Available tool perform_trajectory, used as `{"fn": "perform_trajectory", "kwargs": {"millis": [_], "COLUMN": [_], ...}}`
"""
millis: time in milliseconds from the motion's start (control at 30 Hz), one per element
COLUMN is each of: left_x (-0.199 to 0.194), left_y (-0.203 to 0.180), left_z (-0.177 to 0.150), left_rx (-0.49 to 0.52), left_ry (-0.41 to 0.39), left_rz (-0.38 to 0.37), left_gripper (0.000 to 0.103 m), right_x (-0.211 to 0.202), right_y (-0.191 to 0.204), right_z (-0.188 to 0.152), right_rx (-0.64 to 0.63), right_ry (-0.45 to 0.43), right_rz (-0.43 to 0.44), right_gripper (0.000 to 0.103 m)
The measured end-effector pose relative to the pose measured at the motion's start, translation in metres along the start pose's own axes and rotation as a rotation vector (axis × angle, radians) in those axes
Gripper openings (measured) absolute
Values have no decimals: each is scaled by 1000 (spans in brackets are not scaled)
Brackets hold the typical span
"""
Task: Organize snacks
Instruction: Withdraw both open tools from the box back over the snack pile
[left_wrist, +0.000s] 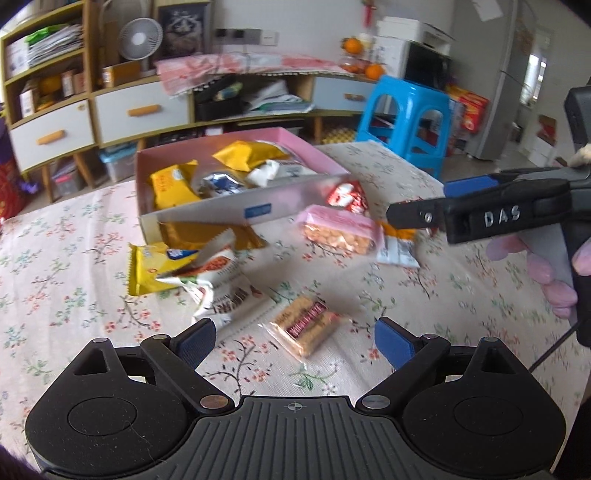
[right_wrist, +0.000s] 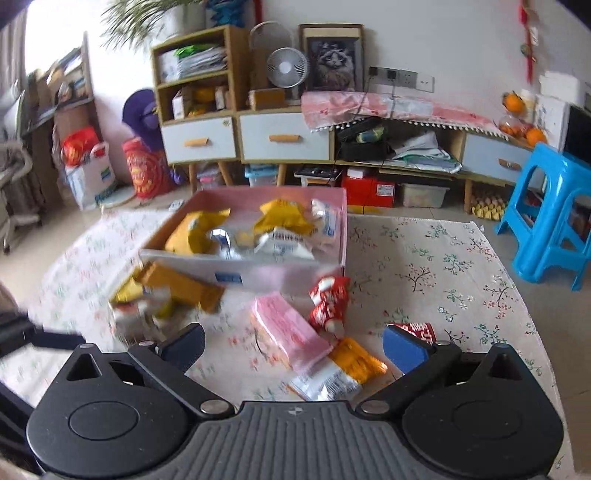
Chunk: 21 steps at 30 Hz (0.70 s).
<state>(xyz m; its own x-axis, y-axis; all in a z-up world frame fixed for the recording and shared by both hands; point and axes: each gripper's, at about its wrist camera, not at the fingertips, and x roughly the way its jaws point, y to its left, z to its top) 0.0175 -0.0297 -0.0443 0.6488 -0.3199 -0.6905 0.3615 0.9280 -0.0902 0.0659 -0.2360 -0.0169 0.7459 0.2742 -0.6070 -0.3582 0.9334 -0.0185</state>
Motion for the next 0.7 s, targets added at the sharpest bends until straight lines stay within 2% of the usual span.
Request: {"fn": "perform_trajectory", "kwargs": {"millis": [133,267,467,700], "left_x": [10,19,31,51], "left_y": [-1,-4,-1,4], "left_z": [-8,-10,-3,1], "left_rx": [52,107,85,43], "left_ry": [8,14,17,48], "left_rz": [-33,-38,-72,-98], "left_gripper": [94,93,92,79], "right_x": [6,12,29,50], "right_y": [2,3,-1,-14], "right_z": [-15,-24,-25,-27], "right_rx": [-69,-72,-64,-21], "right_ry": [32,66,97,152], "right_rz": [0,-9,27,28], "right_gripper": [94,94,93,91]}}
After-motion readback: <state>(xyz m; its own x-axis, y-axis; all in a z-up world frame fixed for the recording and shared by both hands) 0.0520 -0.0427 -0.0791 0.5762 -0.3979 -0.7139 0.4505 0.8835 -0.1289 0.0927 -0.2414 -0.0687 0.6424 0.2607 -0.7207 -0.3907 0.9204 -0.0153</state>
